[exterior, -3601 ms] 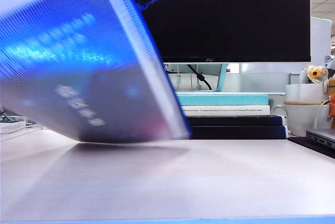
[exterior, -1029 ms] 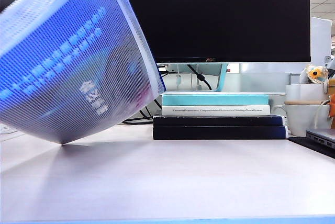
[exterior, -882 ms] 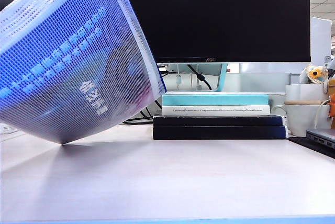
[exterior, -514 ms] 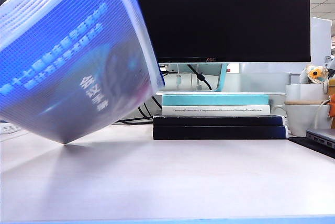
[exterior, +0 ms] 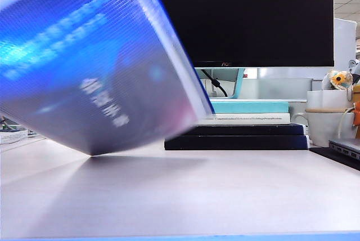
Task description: Pick up the transparent plastic file bag with a blue zipper and close its zipper.
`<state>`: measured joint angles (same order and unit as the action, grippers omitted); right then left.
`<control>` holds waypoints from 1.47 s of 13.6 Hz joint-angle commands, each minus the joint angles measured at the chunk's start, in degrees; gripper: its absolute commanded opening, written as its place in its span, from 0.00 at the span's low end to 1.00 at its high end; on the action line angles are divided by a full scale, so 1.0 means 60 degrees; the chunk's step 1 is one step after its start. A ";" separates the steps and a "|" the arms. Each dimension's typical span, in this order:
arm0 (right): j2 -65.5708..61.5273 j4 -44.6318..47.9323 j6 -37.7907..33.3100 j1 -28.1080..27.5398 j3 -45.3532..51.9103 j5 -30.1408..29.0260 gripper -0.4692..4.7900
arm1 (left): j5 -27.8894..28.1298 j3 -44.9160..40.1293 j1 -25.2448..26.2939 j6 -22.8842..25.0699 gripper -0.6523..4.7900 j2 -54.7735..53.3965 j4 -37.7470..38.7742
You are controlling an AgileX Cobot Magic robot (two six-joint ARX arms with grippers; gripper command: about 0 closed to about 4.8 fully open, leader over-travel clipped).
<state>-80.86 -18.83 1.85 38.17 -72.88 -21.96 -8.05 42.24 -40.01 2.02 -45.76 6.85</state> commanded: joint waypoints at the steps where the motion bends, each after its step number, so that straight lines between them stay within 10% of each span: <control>1: -0.0036 -0.0470 0.0193 -0.0444 -0.0022 0.0965 0.09 | 0.0339 0.0055 -0.0004 0.0197 0.11 0.0237 0.0098; 6: -0.0036 -0.0907 -0.0026 -0.0189 -0.0022 0.0404 0.09 | 0.0947 0.0055 0.0004 0.0342 0.11 0.0255 0.0102; 11: -0.0572 -0.0918 0.0029 0.0153 0.0095 0.0419 0.09 | -0.0444 0.0066 0.0000 0.0011 0.11 0.0313 -0.0441; 15: -0.0616 -0.0532 0.0018 -0.0157 0.1231 0.0452 0.09 | 0.1661 0.0076 0.0011 0.0667 0.11 0.1231 0.1162; 20: -0.0412 -0.0539 0.0011 -0.0004 0.1228 0.0229 0.09 | 0.2004 0.0080 0.0015 0.0696 0.11 0.1333 0.0641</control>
<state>-82.78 -16.58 2.22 39.22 -66.28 -27.24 1.37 41.45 -40.14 6.09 -39.22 17.08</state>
